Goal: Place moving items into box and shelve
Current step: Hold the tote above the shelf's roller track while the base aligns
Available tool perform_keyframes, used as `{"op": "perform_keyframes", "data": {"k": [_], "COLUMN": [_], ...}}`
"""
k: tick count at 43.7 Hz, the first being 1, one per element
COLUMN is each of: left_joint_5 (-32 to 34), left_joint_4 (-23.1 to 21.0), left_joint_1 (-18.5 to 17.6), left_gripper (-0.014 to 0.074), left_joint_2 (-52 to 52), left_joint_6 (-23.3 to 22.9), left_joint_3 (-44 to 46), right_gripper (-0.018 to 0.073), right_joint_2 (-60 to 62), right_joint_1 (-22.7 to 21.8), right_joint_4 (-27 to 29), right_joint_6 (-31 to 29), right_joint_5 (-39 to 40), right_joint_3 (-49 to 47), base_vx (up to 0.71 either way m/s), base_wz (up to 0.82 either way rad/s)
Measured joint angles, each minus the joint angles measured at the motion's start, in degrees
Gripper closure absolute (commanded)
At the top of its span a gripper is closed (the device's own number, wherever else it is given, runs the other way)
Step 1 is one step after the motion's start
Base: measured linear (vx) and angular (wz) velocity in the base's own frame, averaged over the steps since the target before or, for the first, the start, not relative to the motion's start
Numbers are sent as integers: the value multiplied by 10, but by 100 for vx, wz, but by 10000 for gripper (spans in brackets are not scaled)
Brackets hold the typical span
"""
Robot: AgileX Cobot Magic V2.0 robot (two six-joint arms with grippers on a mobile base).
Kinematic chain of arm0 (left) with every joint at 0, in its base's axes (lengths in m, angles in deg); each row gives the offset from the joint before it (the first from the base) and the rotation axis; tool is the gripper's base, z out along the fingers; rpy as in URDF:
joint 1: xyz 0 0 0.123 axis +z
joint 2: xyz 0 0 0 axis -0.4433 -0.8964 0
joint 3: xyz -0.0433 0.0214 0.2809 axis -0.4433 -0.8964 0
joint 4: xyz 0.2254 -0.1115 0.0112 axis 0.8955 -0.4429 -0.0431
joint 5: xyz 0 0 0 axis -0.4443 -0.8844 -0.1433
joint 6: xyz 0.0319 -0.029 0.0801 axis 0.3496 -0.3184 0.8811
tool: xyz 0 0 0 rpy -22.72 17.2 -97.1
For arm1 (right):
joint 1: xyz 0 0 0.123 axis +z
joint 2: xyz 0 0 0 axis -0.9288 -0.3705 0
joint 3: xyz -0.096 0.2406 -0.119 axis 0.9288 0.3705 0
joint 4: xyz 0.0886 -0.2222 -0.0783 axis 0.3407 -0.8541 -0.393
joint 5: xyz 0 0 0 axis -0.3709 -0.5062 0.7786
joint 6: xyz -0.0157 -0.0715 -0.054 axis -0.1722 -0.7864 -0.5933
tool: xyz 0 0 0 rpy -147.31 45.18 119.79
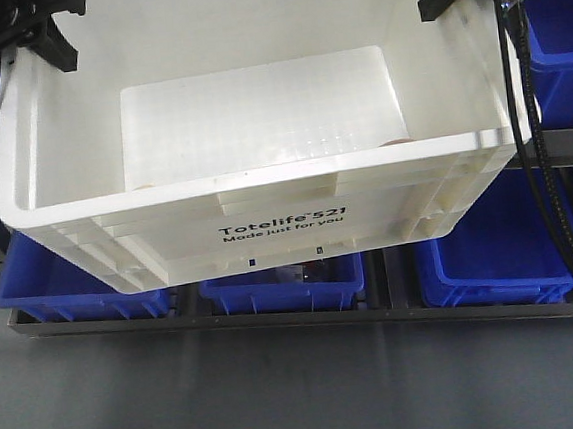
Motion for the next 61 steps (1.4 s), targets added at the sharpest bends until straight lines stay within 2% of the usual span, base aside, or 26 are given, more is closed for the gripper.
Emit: {"op": "perform_keyframes", "data": {"k": [30,61], "left_joint_5": [0,0], "left_joint_4": [0,-1], "left_joint_1": [0,0], "left_gripper": [603,603], "left_joint_2": [0,0], "left_joint_6": [0,0], "left_joint_3": [0,0], "right_gripper": [562,562], "right_joint_2": [0,0], "right_joint_1": [0,0], "right_joint_4": [-1,-1], "right_joint_6": [0,-1], "right_joint_5": [0,0], "right_joint_3": [0,0], "base_vx": [20,8], "base_wz": [-1,-9]}}
